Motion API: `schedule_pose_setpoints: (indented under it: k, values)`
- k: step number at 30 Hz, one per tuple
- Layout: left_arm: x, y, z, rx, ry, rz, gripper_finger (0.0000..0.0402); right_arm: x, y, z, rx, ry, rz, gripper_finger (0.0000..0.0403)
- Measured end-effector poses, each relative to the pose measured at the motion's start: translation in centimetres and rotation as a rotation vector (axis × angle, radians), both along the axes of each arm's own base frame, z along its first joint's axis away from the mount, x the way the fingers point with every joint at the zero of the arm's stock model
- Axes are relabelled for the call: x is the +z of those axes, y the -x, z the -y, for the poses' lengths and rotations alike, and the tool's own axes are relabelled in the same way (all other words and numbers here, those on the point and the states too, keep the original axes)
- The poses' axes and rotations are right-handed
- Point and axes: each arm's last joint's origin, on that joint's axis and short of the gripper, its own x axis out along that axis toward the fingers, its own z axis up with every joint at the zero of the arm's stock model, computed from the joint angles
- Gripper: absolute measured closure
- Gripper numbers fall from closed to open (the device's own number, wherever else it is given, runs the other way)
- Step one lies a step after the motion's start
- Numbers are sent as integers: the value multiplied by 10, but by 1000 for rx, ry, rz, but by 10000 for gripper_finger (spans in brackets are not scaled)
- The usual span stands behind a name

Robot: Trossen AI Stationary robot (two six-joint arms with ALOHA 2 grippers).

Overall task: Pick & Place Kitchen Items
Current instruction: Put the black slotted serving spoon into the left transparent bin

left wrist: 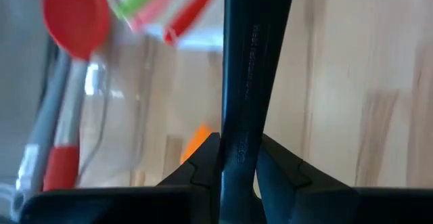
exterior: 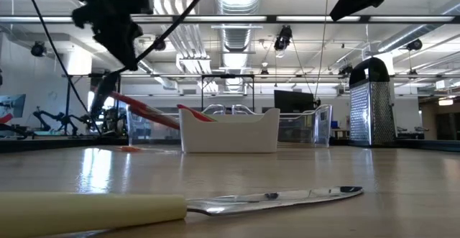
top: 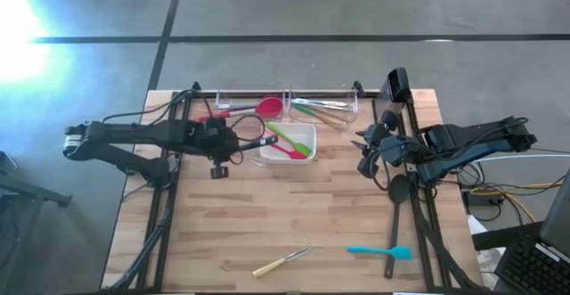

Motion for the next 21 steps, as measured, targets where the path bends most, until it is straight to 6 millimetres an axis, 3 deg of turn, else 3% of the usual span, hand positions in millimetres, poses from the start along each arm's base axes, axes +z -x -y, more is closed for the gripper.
schedule_pose_setpoints:
  k: [5, 9, 15, 21]
  values:
    - [8, -10, -2, 34, -32, 196, 333, 2, -2, 0, 2, -4, 32, 280]
    - [9, -22, -6, 126, -109, 361, 333, 4, -13, -3, 31, 4, 159, 280]
    - [13, -42, -12, 318, -197, 693, 333, 4, -36, -8, 120, 136, 511, 280]
    - [19, -70, -14, 356, -163, 935, 333, -1, -49, -10, 113, 314, 832, 280]
